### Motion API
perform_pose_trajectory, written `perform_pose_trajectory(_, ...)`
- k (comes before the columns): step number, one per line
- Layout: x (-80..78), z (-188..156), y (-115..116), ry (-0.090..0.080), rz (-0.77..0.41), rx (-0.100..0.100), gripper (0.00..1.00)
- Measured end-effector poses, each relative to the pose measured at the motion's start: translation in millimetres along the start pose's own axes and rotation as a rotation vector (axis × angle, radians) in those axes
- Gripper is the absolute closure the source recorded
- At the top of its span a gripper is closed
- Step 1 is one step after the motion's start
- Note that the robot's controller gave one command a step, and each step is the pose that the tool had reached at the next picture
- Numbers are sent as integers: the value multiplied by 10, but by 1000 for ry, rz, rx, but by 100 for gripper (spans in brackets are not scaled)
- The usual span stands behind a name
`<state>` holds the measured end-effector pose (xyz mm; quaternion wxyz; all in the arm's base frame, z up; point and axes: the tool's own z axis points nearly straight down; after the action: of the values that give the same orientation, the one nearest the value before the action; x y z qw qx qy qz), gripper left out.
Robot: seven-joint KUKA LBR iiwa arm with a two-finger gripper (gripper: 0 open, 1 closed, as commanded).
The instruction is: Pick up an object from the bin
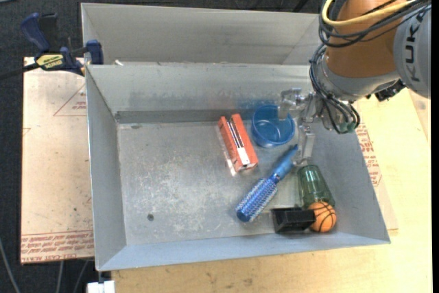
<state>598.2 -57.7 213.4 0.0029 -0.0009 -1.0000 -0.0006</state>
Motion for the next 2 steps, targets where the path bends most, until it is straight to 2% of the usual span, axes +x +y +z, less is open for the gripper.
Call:
perform_pose_trajectory(1,-14,-50,2,-8,-2,1,0)
perform_pose_trajectory(2,97,306,67,-9,-137,1,0)
